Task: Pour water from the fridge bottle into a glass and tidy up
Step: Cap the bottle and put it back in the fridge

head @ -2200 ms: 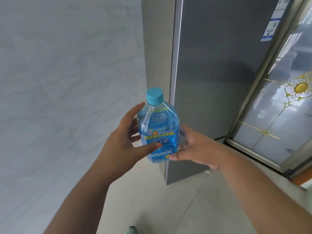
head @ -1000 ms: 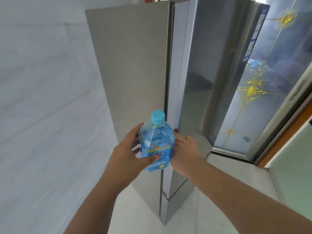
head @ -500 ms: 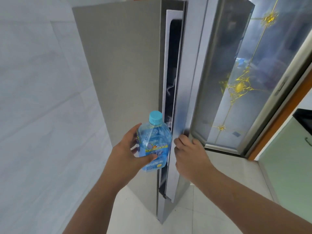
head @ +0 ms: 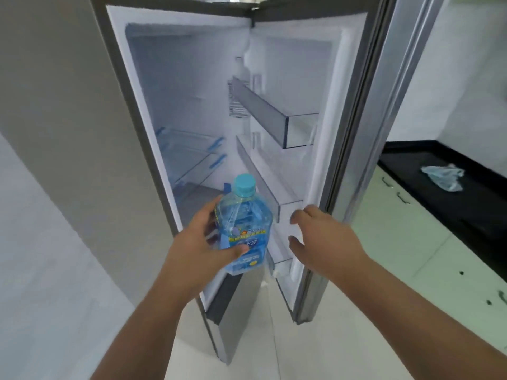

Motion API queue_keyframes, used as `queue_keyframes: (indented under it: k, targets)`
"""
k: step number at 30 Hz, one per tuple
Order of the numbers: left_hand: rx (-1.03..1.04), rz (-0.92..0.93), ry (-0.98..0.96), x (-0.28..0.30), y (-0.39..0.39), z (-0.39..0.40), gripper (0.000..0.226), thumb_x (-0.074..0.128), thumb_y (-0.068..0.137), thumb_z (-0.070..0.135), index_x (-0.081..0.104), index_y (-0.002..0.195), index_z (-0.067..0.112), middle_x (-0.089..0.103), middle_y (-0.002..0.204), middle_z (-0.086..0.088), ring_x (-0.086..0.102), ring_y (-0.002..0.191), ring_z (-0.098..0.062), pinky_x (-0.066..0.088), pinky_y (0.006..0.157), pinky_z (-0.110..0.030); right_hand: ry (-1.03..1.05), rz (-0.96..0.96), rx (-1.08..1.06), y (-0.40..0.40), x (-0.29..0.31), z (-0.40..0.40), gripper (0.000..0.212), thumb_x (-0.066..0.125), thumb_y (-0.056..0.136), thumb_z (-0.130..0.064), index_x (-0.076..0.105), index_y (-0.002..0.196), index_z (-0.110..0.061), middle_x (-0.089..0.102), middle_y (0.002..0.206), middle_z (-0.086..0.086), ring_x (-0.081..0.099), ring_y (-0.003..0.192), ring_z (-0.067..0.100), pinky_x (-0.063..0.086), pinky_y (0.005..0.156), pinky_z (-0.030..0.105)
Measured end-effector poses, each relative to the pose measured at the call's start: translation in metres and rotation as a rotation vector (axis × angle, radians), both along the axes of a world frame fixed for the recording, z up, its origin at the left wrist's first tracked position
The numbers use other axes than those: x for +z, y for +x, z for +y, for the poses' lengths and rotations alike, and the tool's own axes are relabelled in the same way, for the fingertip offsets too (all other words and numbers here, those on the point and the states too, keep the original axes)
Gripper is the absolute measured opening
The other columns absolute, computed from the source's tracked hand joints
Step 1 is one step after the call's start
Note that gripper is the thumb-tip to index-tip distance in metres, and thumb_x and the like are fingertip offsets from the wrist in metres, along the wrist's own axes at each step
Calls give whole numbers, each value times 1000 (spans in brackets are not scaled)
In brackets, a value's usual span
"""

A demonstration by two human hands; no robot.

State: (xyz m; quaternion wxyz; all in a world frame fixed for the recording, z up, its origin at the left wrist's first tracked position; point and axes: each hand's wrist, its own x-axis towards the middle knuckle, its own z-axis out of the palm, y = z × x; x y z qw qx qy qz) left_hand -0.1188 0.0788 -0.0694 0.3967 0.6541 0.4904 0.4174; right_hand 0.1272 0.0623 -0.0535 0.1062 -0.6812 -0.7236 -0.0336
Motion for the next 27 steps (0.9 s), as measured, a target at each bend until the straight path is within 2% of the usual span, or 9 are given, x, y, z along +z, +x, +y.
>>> queue_keyframes:
  k: [3,5,7,12,14,17,20,24,27]
  targets:
    - [-78,-1,-13,9,37,13,84,95,71,9,55,137,40,73,120,21,71,111,0,59,95,-24,60,169,-61,34,-9,19,60,57,98,-44,40,152,-24,39,151,-3,61,122,24,54,85,36]
    - [-119,-1,-15,16,64,26,83,95,70,9,56,135,43,73,119,21,71,113,-2,60,94,-27,-43,230,-158,58,-18,38,72,56,100,-46,28,160,-18,27,164,0,55,134,26,52,102,41]
    - [-150,-2,0,24,93,38,80,95,71,9,56,127,49,73,114,26,70,110,3,60,88,-20,-83,249,-225,84,-28,56,69,53,103,-43,27,160,-13,24,167,1,51,138,29,48,108,43]
    - [-190,-9,-1,39,153,62,74,94,72,12,56,121,51,71,116,26,68,108,8,59,84,-16,68,257,-306,162,-44,100,22,46,105,-12,61,121,-10,59,130,6,65,101,32,46,79,32]
    - [-190,-23,-20,44,175,75,75,94,72,12,57,129,43,70,123,20,69,113,0,61,91,-24,71,269,-320,193,-45,117,24,45,99,3,62,111,-8,61,121,8,65,94,31,41,74,29]
    - [-170,-43,-42,53,207,96,74,96,69,14,58,125,44,71,124,18,70,111,0,62,95,-34,48,309,-315,235,-39,138,30,44,93,13,61,114,0,59,119,11,60,90,29,36,73,27]
    - [-120,-36,-49,59,236,116,78,98,67,15,58,129,40,72,123,17,72,111,-4,62,96,-40,8,337,-304,279,-36,166,30,41,93,15,58,114,2,60,111,14,57,86,27,36,70,28]
    - [-51,-36,-39,64,269,135,82,98,67,17,56,136,35,72,123,18,71,111,-4,62,95,-41,6,383,-272,325,-36,204,30,41,90,16,49,100,-10,54,97,11,57,83,26,42,70,31]
    - [-22,-54,-37,65,286,144,81,97,68,13,57,137,33,72,123,15,72,112,-7,62,94,-42,-29,359,-282,350,-27,228,22,47,96,0,51,114,-13,56,102,9,60,92,29,53,83,40]
